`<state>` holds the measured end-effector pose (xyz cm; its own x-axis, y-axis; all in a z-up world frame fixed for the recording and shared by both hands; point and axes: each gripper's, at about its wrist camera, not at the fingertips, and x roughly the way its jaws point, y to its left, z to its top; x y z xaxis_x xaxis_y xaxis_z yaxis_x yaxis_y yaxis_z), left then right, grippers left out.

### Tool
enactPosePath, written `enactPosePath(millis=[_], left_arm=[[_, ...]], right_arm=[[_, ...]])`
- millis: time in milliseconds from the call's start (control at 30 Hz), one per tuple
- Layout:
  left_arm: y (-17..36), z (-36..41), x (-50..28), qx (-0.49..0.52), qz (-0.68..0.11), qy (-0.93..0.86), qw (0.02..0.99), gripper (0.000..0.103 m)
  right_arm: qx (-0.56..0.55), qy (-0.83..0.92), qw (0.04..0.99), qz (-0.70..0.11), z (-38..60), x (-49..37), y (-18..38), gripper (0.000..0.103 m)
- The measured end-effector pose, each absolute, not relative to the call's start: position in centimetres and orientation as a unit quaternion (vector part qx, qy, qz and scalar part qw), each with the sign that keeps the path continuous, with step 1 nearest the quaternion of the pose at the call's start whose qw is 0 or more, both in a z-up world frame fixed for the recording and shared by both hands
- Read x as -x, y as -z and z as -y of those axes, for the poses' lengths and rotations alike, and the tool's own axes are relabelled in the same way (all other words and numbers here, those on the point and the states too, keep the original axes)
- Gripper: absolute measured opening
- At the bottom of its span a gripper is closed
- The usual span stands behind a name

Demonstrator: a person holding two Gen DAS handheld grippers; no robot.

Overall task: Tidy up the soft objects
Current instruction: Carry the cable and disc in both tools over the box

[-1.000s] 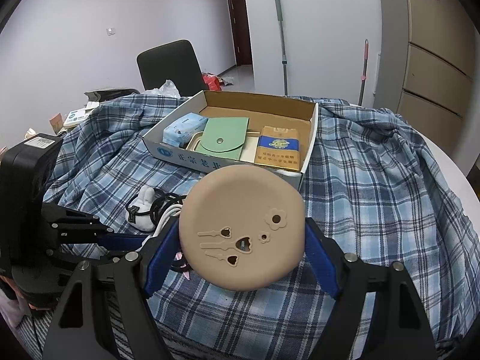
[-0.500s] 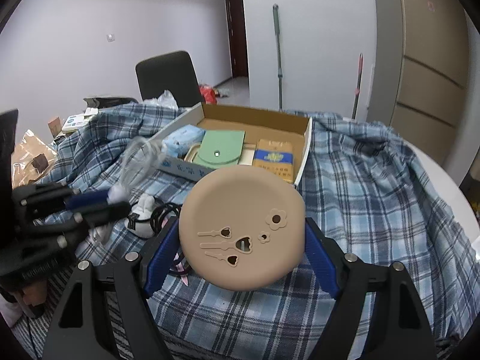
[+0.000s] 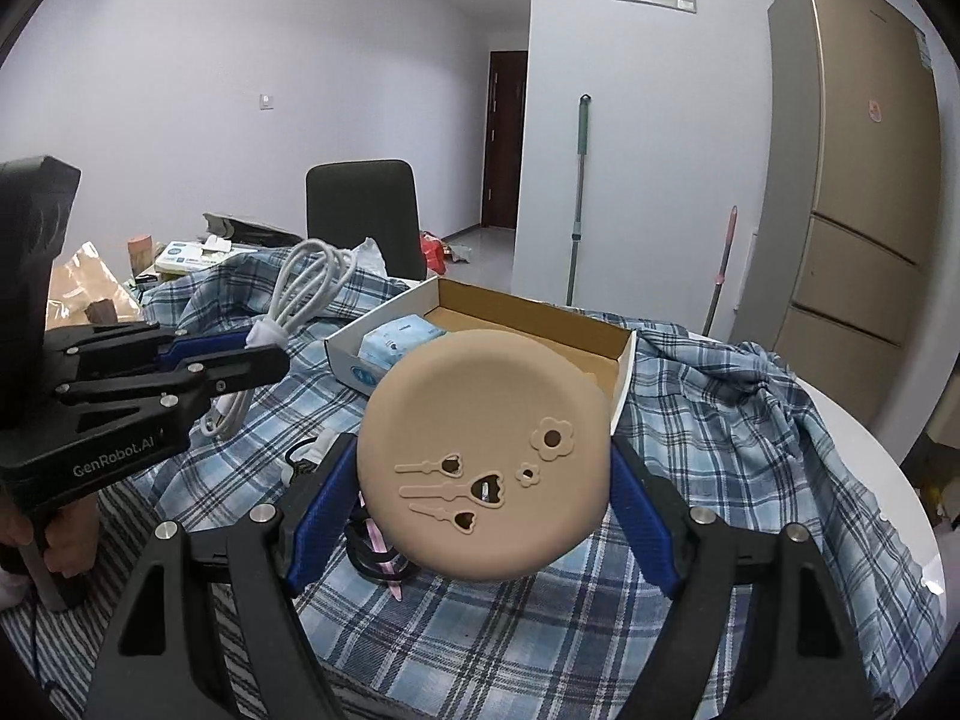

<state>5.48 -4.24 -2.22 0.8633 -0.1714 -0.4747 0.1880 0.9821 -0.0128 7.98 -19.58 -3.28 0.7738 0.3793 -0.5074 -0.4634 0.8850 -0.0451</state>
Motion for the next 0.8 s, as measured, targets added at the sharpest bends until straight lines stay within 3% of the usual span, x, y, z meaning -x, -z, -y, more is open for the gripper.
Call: enactPosePath(millis=[367,800], left_arm=[[-2.1,3.3,-3.6,0.009,-0.204,0.076,0.976,0.019],[-11.2,4.4,-4.2,-0.015,-0.126,0.047,0.991,0.019]], right_arm=[[0.074,-0.201,0.953,-0.214,19.8,-7.3,1.1,0.079],[0.068,-0.166,0.973,-0.147,18.7,-9.4,-8.1,0.079]])
